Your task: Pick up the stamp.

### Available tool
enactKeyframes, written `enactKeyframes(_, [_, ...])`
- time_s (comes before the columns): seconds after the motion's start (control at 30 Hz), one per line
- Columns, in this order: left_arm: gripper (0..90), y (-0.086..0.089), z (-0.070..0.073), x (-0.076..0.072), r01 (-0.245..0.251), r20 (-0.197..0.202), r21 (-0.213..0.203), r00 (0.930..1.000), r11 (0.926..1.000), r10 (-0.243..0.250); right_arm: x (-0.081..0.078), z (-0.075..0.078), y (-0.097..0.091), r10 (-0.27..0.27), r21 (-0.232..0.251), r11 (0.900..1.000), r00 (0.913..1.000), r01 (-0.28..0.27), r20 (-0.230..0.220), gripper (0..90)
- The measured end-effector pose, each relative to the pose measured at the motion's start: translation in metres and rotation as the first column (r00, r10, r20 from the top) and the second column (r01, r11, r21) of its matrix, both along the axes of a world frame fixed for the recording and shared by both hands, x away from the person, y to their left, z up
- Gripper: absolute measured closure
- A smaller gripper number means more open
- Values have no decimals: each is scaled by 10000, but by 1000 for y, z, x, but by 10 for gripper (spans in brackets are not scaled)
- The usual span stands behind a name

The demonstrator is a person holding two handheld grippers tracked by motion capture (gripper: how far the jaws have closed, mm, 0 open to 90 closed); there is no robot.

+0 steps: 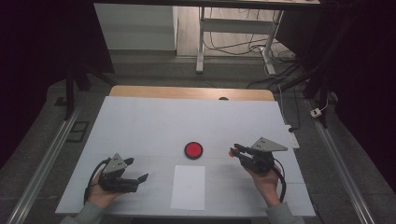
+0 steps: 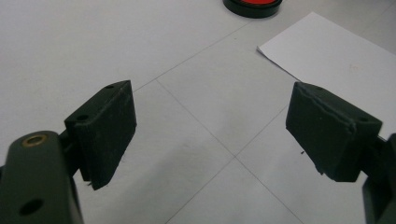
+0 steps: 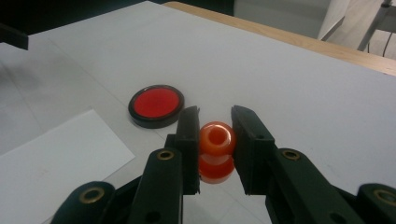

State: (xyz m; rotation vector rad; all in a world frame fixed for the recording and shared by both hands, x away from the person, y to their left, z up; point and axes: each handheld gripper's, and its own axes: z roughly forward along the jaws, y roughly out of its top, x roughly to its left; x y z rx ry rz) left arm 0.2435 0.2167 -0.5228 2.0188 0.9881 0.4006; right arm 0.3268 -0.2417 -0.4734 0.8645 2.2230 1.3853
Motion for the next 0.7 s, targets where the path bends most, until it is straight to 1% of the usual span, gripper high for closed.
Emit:
enactKeyframes(0.13, [165,0,0,0,-11,-12,11,10000,10000,11,-2,0,9,262,91,9996,9997,-262,12,720])
enactKeyframes(0.33, [165,0,0,0,-10,-2,15,10000,10000,10,-5,1,17,470,26,9989,9989,-470,28,720])
enactKeyframes(0.7, [165,-1,-1,1,17,-35,39,10000,10000,-16,-8,2,31,853,162,9962,9963,-854,69,720])
